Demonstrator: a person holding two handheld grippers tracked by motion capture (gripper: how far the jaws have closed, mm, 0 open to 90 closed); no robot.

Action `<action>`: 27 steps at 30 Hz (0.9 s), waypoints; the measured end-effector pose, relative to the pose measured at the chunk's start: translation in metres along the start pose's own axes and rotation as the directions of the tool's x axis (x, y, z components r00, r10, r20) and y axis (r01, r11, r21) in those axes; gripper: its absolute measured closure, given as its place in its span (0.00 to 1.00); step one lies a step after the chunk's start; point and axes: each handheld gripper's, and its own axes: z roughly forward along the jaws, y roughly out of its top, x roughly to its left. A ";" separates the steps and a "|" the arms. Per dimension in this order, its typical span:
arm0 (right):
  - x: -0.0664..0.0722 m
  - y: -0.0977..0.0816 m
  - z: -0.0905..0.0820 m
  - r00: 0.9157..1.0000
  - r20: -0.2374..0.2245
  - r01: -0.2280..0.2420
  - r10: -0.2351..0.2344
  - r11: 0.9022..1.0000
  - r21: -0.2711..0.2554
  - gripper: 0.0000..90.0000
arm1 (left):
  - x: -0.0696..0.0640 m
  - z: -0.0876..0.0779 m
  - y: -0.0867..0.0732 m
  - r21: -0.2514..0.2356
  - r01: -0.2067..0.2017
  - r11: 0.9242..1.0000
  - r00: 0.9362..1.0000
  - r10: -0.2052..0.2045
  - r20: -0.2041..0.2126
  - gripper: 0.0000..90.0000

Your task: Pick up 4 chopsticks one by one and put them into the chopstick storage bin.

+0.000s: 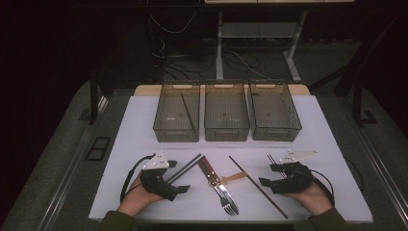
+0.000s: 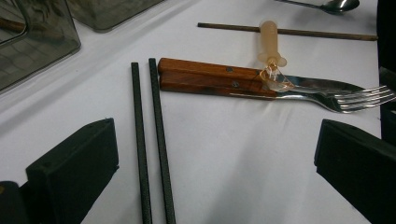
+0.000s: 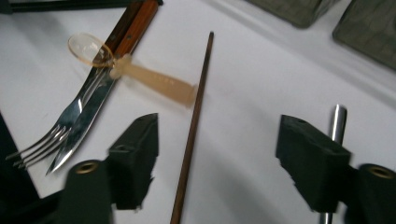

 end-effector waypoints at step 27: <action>0.017 -0.018 0.023 0.997 -0.027 0.081 -0.077 0.980 0.180 0.87 | 0.000 0.001 0.000 0.014 -0.009 1.000 1.000 0.009 -0.005 0.00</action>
